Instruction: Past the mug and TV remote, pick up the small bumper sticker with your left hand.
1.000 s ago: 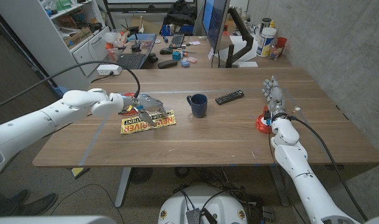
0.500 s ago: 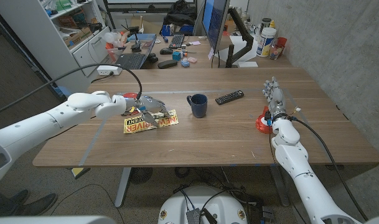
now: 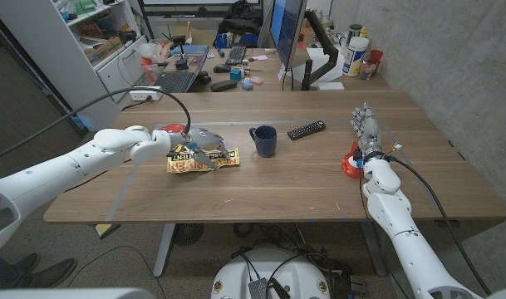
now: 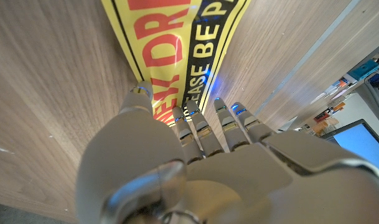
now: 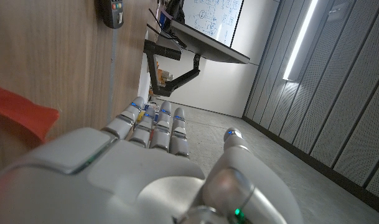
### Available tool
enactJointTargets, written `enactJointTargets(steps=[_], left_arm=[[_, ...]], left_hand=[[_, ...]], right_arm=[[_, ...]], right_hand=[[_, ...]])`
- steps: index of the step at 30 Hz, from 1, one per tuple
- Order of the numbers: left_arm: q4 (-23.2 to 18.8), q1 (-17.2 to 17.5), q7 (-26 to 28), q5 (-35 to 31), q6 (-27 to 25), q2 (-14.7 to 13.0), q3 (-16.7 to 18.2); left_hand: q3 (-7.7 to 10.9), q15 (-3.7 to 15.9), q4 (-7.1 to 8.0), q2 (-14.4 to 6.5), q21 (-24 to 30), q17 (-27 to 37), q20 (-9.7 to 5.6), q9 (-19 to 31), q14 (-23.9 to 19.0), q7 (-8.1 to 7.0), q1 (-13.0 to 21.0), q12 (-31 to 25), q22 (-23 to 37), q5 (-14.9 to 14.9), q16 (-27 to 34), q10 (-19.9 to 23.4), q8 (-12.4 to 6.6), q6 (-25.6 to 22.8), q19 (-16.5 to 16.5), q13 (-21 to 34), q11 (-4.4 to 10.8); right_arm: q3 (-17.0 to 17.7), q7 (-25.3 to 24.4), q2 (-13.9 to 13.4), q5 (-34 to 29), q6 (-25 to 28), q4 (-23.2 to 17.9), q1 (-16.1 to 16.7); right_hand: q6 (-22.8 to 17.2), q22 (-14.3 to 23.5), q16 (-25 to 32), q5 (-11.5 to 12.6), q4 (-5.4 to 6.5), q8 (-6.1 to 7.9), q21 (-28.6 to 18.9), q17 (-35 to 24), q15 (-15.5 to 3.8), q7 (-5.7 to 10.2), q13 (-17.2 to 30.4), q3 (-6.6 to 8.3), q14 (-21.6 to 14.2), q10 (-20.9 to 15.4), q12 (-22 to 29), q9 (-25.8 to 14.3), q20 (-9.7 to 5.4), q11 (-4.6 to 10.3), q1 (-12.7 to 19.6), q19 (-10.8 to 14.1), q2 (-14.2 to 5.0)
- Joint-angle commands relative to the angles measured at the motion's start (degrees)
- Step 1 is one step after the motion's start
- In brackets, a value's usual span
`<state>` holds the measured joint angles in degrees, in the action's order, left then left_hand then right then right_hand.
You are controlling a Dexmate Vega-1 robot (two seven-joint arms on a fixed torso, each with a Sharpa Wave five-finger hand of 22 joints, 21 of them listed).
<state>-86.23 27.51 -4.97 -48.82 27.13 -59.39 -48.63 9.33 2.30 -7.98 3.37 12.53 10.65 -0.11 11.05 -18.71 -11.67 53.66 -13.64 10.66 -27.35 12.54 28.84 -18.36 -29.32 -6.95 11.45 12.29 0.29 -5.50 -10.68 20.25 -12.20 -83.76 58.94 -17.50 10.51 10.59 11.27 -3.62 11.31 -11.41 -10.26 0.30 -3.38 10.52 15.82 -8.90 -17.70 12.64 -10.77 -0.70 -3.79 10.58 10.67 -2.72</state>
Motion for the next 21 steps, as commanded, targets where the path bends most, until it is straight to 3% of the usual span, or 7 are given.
enactJointTargets(steps=[1,14,21], left_arm=[[-0.69,1.65,1.96,0.22,-0.93,-0.6,-0.32],[-1.2,2.42,3.31,0.14,-1.29,-0.95,-0.1],[-1.96,3.07,4.11,0.02,-1.78,-1.13,0.13]], left_hand=[[0.07,8.85,-0.13,0.06,0.42,0.17,0.13,0.19,-1.29,-0.01,1.02,-0.09,0.02,0.1,0.48,1.63,-0.75,-1.52,-0.95,-0.05,0.04],[0.51,9.36,0.34,-0.52,0.4,0.15,0.21,0.18,-5.72,-0.64,3.7,-0.17,-0.05,1.48,0.36,9.98,-3.12,-9.62,-3.0,-0.07,0.04],[0.85,9.52,0.68,-0.91,0.39,0.11,-0.11,0.09,-9.53,-0.66,5.38,0.14,-0.14,2.94,0.32,16.42,-4.93,-16.62,-5.04,-0.12,-0.01]], right_arm=[[-0.12,0.31,0.14,0.04,-0.2,0.03,-0.06],[-0.24,0.17,0.15,0.0,-0.12,-0.47,0.29],[-0.21,0.16,-0.03,0.07,-0.04,-1.12,0.71]], right_hand=[[-0.44,0.12,0.01,0.36,0.04,-0.11,0.08,-0.09,0.31,0.21,0.2,-0.37,-0.26,-0.52,-0.26,-0.12,0.14,-0.18,-0.24,-0.42,0.02],[-0.39,0.12,-0.02,0.37,0.04,-0.13,0.09,-0.11,0.35,0.29,0.2,-0.47,-0.19,-0.46,-0.28,-0.12,0.27,-0.21,-0.33,-0.57,0.09],[-0.41,0.12,-0.03,0.37,0.03,-0.12,0.08,-0.11,0.39,0.22,0.2,-0.52,-0.16,-0.46,-0.28,-0.12,0.3,-0.18,-0.38,-0.62,0.11]])
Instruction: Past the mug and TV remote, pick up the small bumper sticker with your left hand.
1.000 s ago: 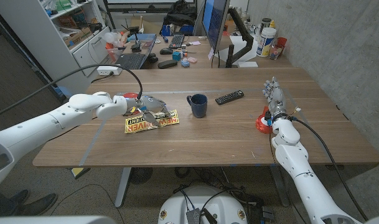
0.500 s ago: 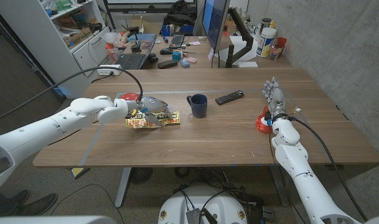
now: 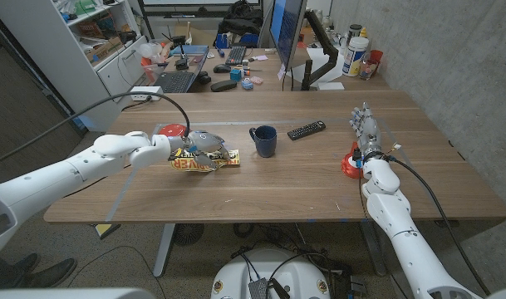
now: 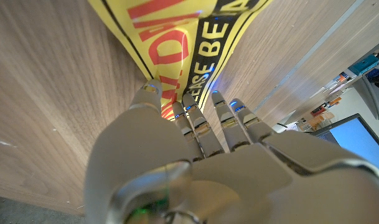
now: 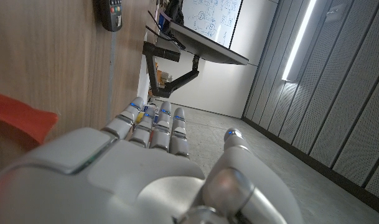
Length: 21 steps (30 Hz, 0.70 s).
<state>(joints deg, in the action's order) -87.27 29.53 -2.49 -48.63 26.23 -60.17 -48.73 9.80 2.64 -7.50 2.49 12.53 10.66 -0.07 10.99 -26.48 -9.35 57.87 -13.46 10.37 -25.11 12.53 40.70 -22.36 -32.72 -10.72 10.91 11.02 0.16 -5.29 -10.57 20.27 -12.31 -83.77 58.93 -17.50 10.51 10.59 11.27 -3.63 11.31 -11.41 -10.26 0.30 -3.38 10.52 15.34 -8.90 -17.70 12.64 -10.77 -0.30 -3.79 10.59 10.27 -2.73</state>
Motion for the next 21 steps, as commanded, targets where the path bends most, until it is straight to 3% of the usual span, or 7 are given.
enactJointTargets(steps=[1,7,10,14,21], left_arm=[[-0.94,1.06,1.64,-0.17,-0.89,-0.35,0.24],[-1.42,1.7,2.59,-0.15,-1.39,-0.26,0.47],[-1.48,1.83,2.88,-0.16,-1.61,-0.15,0.54],[-1.48,1.94,3.27,-0.04,-1.82,-0.01,0.64],[-1.82,1.99,3.03,-0.05,-2.28,-0.07,0.74]], left_hand=[[0.51,9.14,0.27,-0.22,0.39,0.12,-0.29,0.14,-2.73,-2.86,1.46,-0.03,0.13,0.91,0.44,5.64,-1.18,-14.27,-1.6,0.42,1.31],[1.37,9.38,0.38,-1.11,0.28,0.09,-0.99,0.14,-6.37,-2.93,3.24,0.39,0.05,2.29,0.35,10.24,-2.04,-18.71,-3.22,0.38,1.18],[2.28,9.24,0.34,-1.77,-0.02,-0.03,-1.57,0.27,-9.5,-3.06,4.95,0.52,-0.04,4.3,0.0,15.12,-3.24,-23.2,-4.4,0.38,1.43],[2.98,9.35,0.41,-2.49,0.03,0.0,-1.98,0.65,-12.57,-2.29,6.25,0.87,-0.08,6.36,-0.15,18.5,-5.33,-27.42,-6.08,0.36,1.47],[3.21,9.49,0.4,-2.45,-0.06,0.04,-1.89,0.51,-14.18,-2.17,6.82,1.0,-0.06,7.63,-0.24,20.67,-6.28,-29.36,-6.7,0.35,1.45]], right_arm=[[-0.09,-0.06,-0.15,0.05,0.08,-1.11,0.72],[-0.01,-0.11,-0.34,0.24,0.2,-1.73,1.16],[-0.01,-0.18,-0.39,0.28,0.29,-1.9,1.27],[-0.04,-0.27,-0.46,0.32,0.44,-2.1,1.41],[-0.13,-0.3,-0.54,0.34,0.42,-2.23,1.44]], right_hand=[[-0.38,0.12,-0.03,0.37,0.04,-0.13,0.08,-0.12,0.37,0.22,0.2,-0.04,-0.14,-0.46,-0.28,-0.12,-0.08,-0.19,-0.39,-0.22,0.11],[-0.41,0.13,-0.02,0.37,0.03,-0.11,0.08,-0.12,0.34,0.23,0.2,-0.07,-0.18,-0.42,-0.3,-0.12,-0.07,-0.17,-0.41,-0.25,0.12],[-0.4,0.13,-0.01,0.38,0.02,-0.12,0.07,-0.12,0.38,0.23,0.2,-0.09,-0.2,-0.46,-0.29,-0.12,-0.04,-0.18,-0.42,-0.27,0.12],[-0.37,0.13,-0.01,0.38,0.02,-0.13,0.07,-0.12,0.39,0.28,0.2,-0.11,-0.19,-0.49,-0.27,-0.12,-0.04,-0.2,-0.44,-0.29,0.14],[-0.38,0.13,-0.02,0.39,0.01,-0.12,0.05,-0.12,0.38,0.24,0.2,-0.16,-0.17,-0.34,-0.33,-0.12,-0.04,-0.05,-0.48,-0.3,0.16]])
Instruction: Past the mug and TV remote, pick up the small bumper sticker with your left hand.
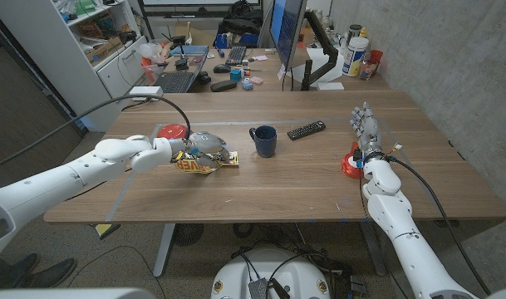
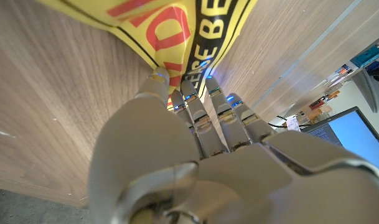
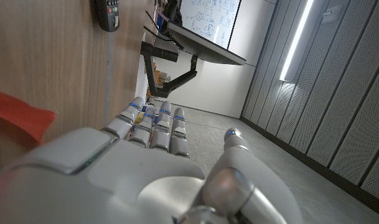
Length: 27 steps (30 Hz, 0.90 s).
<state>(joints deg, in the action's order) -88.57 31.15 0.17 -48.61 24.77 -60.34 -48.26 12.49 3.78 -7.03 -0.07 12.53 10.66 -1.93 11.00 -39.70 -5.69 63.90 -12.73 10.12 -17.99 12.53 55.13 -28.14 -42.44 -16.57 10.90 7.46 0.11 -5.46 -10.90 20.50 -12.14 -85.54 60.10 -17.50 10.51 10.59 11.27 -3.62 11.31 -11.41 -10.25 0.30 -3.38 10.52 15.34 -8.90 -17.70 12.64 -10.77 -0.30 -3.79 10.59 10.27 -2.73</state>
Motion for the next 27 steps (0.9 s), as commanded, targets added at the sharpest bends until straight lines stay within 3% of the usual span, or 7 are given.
enactJointTargets(steps=[1,27], left_arm=[[-0.56,0.38,0.41,-0.12,-0.9,0.07,0.29],[-1.97,0.59,1.86,-0.58,-2.86,-0.42,1.42]], left_hand=[[0.53,8.35,-0.06,0.11,-0.06,0.03,-0.01,0.49,-0.98,-5.85,0.8,0.3,0.19,0.56,-0.25,6.27,-0.49,-19.62,-0.87,0.37,5.01],[0.64,8.23,0.32,-0.07,-0.33,0.07,0.51,0.49,-0.67,-5.63,0.69,0.88,0.23,1.63,-0.84,6.65,-0.57,-19.41,-0.71,0.35,4.97]], right_arm=[[-0.11,-0.12,-0.21,0.11,0.26,-0.45,0.24],[-0.55,-0.16,-0.06,0.02,-0.02,-0.14,-0.33]], right_hand=[[-0.39,0.13,-0.02,0.39,0.01,-0.12,0.05,-0.13,0.38,0.24,0.21,-0.16,-0.16,-0.36,-0.33,-0.12,-0.03,-0.09,-0.48,-0.3,0.16],[-0.38,0.13,-0.01,0.4,-0.04,-0.11,0.04,-0.13,0.41,0.23,0.21,-0.24,-0.15,-0.42,-0.3,-0.12,-0.01,-0.27,-0.54,-0.44,0.14]])
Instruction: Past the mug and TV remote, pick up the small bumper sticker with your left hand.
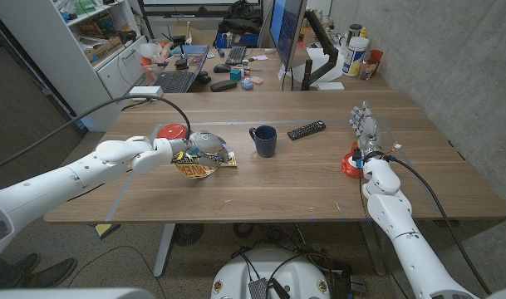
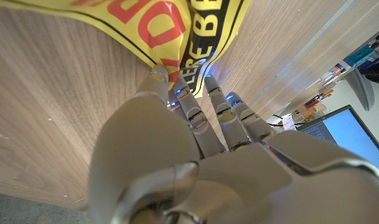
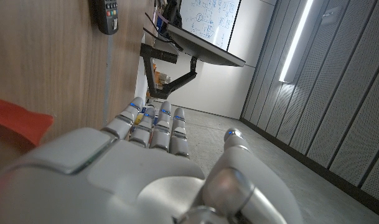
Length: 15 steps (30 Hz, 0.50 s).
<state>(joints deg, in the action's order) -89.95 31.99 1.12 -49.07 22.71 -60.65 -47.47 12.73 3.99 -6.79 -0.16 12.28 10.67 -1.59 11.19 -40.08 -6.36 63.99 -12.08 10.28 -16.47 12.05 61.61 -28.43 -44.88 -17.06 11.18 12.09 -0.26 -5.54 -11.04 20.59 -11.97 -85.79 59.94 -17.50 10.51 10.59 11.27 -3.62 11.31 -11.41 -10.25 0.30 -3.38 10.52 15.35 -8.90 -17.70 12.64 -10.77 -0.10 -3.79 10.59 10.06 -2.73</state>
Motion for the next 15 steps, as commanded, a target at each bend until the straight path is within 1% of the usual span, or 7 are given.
enactJointTargets(steps=[1,4,15], left_arm=[[-0.62,-0.25,1.08,-0.17,-0.83,-0.13,0.68],[-0.75,-0.31,1.09,-0.16,-1.01,-0.18,0.81],[-0.83,-0.27,1.61,-0.43,-1.15,-0.32,0.92]], left_hand=[[0.44,8.04,0.08,-0.01,-0.11,0.08,0.21,0.29,-0.29,-5.02,0.64,0.24,0.07,0.18,-0.39,0.25,-0.3,-17.02,-0.2,0.08,0.33],[0.47,8.01,0.11,-0.06,-0.12,0.09,0.22,0.23,-0.31,-4.82,0.64,0.27,0.08,0.27,-0.4,0.33,-0.28,-17.01,-0.2,0.08,0.33],[0.57,7.97,0.19,-0.12,-0.23,0.12,0.46,0.12,-0.3,-4.89,0.7,0.43,0.08,0.69,-0.51,0.5,-0.22,-16.91,-0.09,0.1,0.33]], right_arm=[[-0.2,-0.12,0.08,-0.13,-0.23,0.09,-0.16],[-0.22,-0.2,0.1,-0.14,-0.26,0.03,-0.14],[-0.38,-0.62,0.05,-0.36,-0.11,-0.5,0.12]], right_hand=[[-0.38,0.12,-0.01,0.4,-0.04,-0.11,0.04,-0.13,0.43,0.2,0.2,-0.25,-0.16,-0.44,-0.29,-0.12,-0.22,-0.34,-0.54,-0.24,0.14],[-0.37,0.12,-0.01,0.41,-0.05,-0.11,0.03,-0.13,0.41,0.22,0.2,-0.26,-0.16,-0.41,-0.3,-0.12,-0.2,-0.35,-0.54,-0.25,0.14],[-0.41,0.12,-0.03,0.42,-0.07,-0.1,0.02,-0.13,0.43,0.18,0.21,-0.29,-0.11,-0.41,-0.3,-0.12,-0.2,-0.29,-0.55,-0.27,0.14]])
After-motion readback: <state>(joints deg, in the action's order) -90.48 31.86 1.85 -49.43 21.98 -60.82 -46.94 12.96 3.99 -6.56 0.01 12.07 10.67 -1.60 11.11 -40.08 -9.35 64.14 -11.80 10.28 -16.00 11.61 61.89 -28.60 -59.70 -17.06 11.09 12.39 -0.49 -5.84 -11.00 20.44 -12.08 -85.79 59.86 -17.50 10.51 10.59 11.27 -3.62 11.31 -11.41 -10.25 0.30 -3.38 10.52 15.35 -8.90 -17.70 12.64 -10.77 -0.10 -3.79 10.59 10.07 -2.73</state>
